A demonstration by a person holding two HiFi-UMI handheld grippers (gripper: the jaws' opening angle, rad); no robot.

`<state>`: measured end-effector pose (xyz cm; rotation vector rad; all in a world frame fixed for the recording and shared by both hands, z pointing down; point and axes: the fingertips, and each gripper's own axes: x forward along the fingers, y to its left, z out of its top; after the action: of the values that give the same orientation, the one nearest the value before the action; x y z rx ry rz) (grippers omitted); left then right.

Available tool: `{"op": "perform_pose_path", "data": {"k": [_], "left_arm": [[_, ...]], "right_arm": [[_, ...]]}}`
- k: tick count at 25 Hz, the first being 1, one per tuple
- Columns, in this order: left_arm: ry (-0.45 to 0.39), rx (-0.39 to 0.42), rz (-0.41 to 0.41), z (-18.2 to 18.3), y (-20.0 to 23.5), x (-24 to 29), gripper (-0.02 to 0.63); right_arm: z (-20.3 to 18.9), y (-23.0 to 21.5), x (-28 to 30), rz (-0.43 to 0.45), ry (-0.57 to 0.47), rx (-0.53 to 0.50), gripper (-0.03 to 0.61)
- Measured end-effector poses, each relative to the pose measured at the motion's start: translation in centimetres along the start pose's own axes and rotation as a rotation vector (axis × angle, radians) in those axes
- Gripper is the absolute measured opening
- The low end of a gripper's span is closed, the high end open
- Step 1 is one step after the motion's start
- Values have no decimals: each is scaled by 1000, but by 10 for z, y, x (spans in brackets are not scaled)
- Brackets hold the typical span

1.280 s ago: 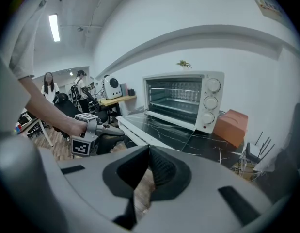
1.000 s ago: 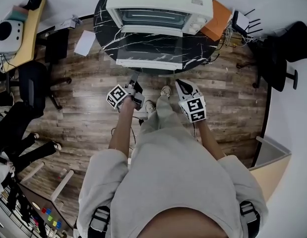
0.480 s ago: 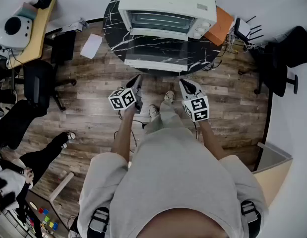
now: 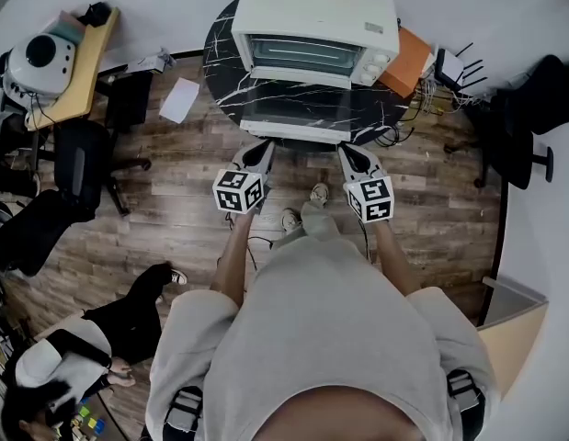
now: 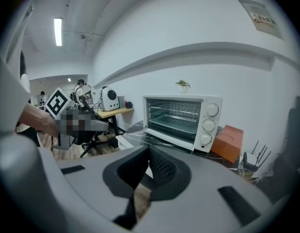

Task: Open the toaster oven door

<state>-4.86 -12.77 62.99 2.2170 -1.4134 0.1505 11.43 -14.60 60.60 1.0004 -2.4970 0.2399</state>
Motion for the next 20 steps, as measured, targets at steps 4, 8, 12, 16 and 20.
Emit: {"op": "perform_pose_path", "data": {"k": [4, 8, 12, 16, 20], "left_arm": [[-26, 54, -1, 21, -6, -4, 9], [-44, 96, 1, 38, -10, -8, 9], [-60, 124, 0, 53, -13, -9, 9], [-70, 145, -1, 62, -18, -11, 9], [-79, 160, 1, 71, -20, -13, 9]], "right_arm": [[14, -6, -2, -15, -30, -7, 14], [26, -9, -4, -29, -59, -9, 14], [37, -11, -6, -41, -87, -14, 14], [44, -14, -11, -52, -109, -18, 14], [51, -16, -14, -61, -124, -22, 14]]}}
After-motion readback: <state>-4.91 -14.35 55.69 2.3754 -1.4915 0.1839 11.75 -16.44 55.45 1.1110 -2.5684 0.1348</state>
